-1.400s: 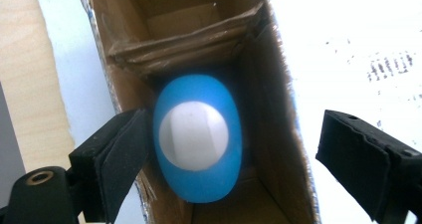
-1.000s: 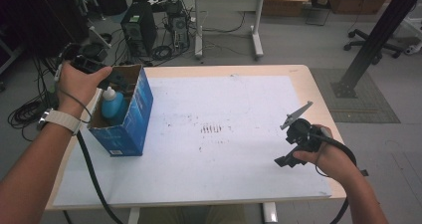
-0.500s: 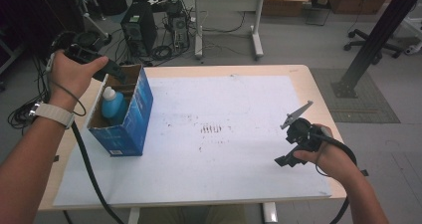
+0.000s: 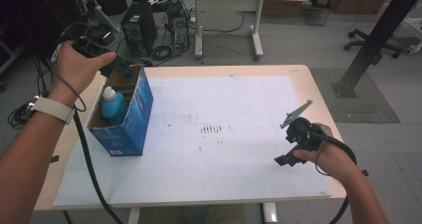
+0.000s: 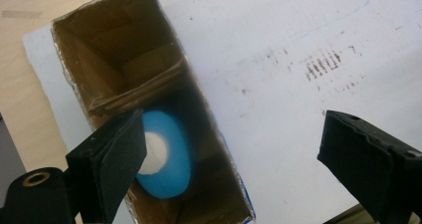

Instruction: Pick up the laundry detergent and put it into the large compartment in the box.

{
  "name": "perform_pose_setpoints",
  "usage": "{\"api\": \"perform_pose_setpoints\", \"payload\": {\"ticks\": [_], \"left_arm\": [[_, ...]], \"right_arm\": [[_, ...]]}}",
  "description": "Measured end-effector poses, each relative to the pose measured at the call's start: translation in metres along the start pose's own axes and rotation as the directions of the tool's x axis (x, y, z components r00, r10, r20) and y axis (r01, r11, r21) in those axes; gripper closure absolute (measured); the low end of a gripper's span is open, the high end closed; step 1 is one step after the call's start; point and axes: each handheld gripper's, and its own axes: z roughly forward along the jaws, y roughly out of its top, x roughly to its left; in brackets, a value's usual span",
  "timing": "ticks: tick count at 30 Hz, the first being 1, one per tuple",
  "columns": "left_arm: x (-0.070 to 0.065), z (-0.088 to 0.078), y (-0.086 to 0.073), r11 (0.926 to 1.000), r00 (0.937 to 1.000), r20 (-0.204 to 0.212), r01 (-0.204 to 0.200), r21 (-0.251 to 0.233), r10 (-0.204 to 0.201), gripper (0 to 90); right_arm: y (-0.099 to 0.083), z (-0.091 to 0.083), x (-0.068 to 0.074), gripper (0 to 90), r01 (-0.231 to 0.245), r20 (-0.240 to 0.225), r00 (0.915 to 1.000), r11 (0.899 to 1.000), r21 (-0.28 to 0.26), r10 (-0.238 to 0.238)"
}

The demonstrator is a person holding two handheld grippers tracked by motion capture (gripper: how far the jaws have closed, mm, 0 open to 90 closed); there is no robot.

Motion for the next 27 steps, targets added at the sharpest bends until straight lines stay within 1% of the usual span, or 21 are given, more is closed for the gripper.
{"api": "perform_pose_setpoints", "payload": {"ticks": [2, 10, 15, 19, 22, 27], "left_arm": [[-0.003, -0.001, 0.001, 0.9999, 0.9999, 0.002, -0.011, 0.006, 0.011, 11.7], [-0.013, -0.005, 0.007, 0.9987, 0.9986, 0.017, -0.05, 0.001, 0.05, 11.6], [-0.023, -0.007, 0.011, 0.9959, 0.9956, 0.026, -0.09, -0.004, 0.09, 11.6], [-0.03, -0.008, 0.014, 0.9926, 0.992, 0.035, -0.121, -0.006, 0.121, 11.6], [-0.035, -0.007, 0.014, 0.9877, 0.9865, 0.05, -0.156, -0.004, 0.156, 11.6], [-0.041, -0.005, 0.016, 0.9808, 0.9792, 0.058, -0.195, 0.002, 0.194, 11.6]], "right_arm": [[0.0, 0.0, 0.0, 10.5, 0.0, 0.0, 1.0, 1.0, -0.001, 0.0], [0.0, -0.001, 0.0, 10.5, 0.0, 0.002, 1.0, 1.0, -0.002, 0.0], [0.0, -0.001, 0.0, 10.5, 0.002, 0.002, 1.0, 1.0, -0.004, -0.002], [0.001, -0.001, 0.0, 10.5, 0.002, 0.003, 1.0, 1.0, -0.004, -0.002], [0.0, -0.001, 0.0, 10.5, 0.0, 0.002, 1.0, 1.0, -0.007, 0.0], [0.0, -0.001, 0.0, 10.5, -0.003, 0.001, 1.0, 1.0, -0.003, 0.003]]}}
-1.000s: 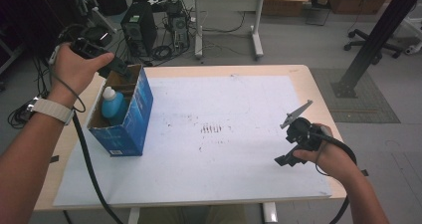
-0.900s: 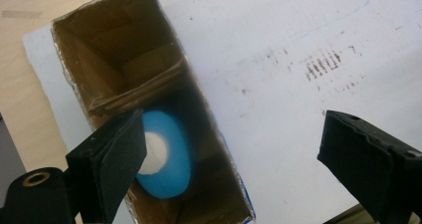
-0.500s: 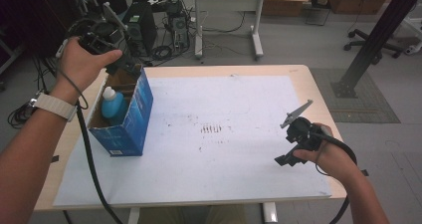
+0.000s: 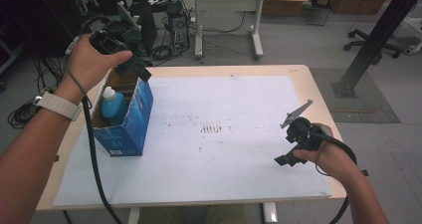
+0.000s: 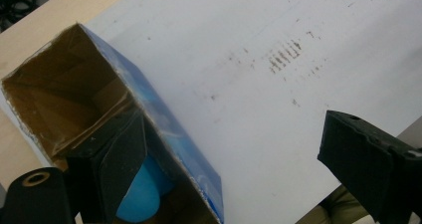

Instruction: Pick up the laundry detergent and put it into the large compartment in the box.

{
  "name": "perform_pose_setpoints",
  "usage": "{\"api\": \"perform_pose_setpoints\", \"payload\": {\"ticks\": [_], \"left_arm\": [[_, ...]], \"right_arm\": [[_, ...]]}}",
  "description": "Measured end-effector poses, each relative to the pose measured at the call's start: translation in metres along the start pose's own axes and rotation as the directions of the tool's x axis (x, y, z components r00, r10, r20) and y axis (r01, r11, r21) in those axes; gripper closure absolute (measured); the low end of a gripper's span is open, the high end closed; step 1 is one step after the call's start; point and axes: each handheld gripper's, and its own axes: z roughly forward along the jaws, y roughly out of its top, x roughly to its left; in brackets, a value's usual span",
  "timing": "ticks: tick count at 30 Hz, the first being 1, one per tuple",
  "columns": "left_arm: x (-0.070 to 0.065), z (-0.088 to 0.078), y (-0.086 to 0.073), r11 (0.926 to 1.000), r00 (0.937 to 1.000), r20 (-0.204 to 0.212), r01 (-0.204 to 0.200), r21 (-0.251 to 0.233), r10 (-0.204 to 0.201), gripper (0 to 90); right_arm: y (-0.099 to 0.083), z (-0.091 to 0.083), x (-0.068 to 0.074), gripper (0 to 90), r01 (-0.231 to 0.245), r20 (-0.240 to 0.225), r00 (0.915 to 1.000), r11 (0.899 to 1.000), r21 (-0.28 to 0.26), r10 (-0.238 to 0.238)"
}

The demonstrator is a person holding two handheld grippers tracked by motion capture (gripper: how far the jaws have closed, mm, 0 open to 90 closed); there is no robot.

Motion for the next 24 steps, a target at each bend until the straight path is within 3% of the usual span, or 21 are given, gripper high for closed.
{"api": "perform_pose_setpoints", "payload": {"ticks": [11, 24], "left_arm": [[-0.011, 0.007, 0.006, 0.9961, 0.9953, 0.042, -0.087, 0.014, 0.087, 11.5], [-0.022, 0.016, 0.012, 0.9885, 0.9868, 0.064, -0.15, 0.02, 0.148, 11.4]], "right_arm": [[0.001, 0.001, 0.0, 10.5, -0.002, -0.001, 1.0, 1.0, 0.0, 0.002], [0.002, 0.001, -0.001, 10.5, 0.0, -0.003, 1.0, 1.0, -0.001, 0.0]]}}
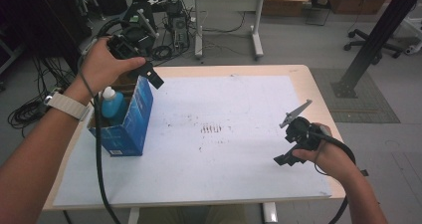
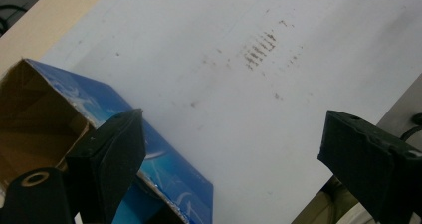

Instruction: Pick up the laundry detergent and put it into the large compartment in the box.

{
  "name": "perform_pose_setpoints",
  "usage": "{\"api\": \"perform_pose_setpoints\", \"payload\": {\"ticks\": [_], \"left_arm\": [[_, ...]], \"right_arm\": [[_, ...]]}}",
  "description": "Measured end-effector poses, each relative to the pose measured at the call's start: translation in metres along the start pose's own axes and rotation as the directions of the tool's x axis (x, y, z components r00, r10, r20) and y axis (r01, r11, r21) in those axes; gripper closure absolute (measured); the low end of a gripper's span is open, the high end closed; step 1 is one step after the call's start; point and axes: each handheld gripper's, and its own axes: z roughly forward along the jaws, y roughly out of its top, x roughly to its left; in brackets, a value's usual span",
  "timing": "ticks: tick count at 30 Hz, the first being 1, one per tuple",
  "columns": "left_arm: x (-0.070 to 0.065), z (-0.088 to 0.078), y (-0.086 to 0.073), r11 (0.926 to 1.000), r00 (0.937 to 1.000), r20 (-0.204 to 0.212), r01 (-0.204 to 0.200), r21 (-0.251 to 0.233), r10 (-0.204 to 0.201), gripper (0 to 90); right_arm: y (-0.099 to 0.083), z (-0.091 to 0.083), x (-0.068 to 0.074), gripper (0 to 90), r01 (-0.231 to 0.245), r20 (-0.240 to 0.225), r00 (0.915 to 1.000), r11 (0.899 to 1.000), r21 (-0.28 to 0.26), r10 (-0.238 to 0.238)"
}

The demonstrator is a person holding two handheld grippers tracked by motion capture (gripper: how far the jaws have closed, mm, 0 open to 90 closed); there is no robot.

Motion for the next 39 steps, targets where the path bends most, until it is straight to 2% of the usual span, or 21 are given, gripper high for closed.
{"api": "perform_pose_setpoints", "payload": {"ticks": [8, 15, 23, 39], "left_arm": [[-0.005, 0.009, 0.003, 0.9992, 0.9992, 0.023, -0.034, 0.019, 0.034, 11.2], [-0.007, 0.017, 0.002, 0.9983, 0.9977, 0.037, -0.057, 0.016, 0.056, 11.2], [-0.01, 0.02, 0.001, 0.9971, 0.9968, 0.025, -0.076, 0.003, 0.076, 11.3], [-0.011, 0.026, -0.001, 0.9966, 0.9959, 0.038, -0.082, -0.002, 0.082, 11.2]], "right_arm": [[0.0, 0.001, 0.0, 10.5, 0.0, -0.003, 1.0, 1.0, 0.001, 0.0], [0.0, 0.001, 0.001, 10.5, -0.002, -0.002, 1.0, 1.0, 0.001, 0.002], [0.001, -0.001, 0.002, 10.5, -0.003, 0.002, 1.0, 1.0, 0.0, 0.003], [0.0, 0.0, 0.002, 10.5, -0.005, 0.002, 1.0, 1.0, 0.0, 0.005]]}}
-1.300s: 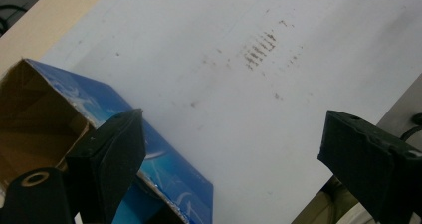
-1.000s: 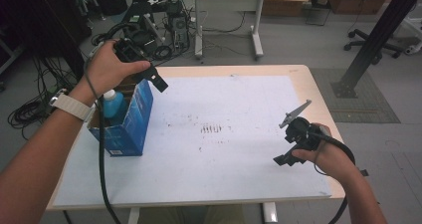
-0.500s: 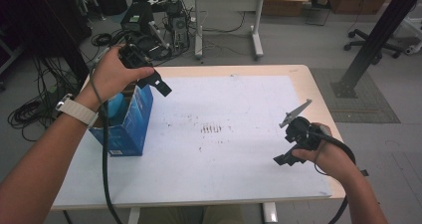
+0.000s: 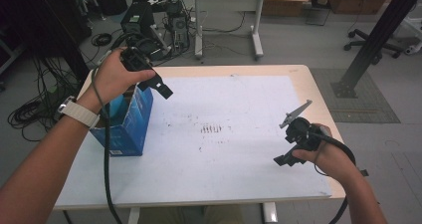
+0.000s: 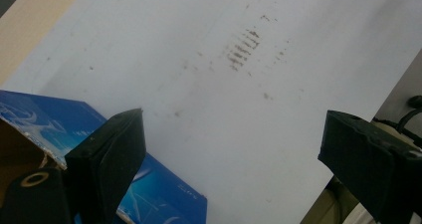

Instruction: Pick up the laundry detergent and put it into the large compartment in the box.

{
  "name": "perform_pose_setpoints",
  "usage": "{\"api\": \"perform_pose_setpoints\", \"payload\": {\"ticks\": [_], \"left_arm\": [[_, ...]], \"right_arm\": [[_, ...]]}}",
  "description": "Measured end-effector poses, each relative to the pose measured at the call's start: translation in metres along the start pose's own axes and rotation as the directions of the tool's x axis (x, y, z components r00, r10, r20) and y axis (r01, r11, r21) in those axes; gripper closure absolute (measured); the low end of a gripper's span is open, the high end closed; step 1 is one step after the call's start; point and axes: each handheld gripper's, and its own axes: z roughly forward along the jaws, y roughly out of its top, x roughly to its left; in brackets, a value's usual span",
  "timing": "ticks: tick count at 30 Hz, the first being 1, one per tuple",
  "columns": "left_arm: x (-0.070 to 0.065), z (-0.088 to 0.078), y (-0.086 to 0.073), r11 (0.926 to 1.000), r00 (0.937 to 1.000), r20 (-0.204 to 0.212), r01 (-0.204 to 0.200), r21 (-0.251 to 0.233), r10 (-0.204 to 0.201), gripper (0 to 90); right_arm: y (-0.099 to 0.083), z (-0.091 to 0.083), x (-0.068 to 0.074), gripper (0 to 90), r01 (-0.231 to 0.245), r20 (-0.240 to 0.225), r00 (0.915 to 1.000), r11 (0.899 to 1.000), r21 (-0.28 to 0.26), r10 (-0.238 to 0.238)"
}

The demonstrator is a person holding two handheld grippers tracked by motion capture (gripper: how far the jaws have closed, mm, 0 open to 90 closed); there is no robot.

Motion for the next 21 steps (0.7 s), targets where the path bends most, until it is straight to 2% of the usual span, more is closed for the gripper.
{"api": "perform_pose_setpoints", "payload": {"ticks": [21], "left_arm": [[-0.0003, 0.0002, -0.0013, 0.9999, 1.0, 0.0, 0.006, -0.01, -0.006, 11.2]], "right_arm": [[-0.0007, 0.0, 0.0005, 10.5, 0.002, 0.002, 1.0, 1.0, -0.007, -0.002]]}}
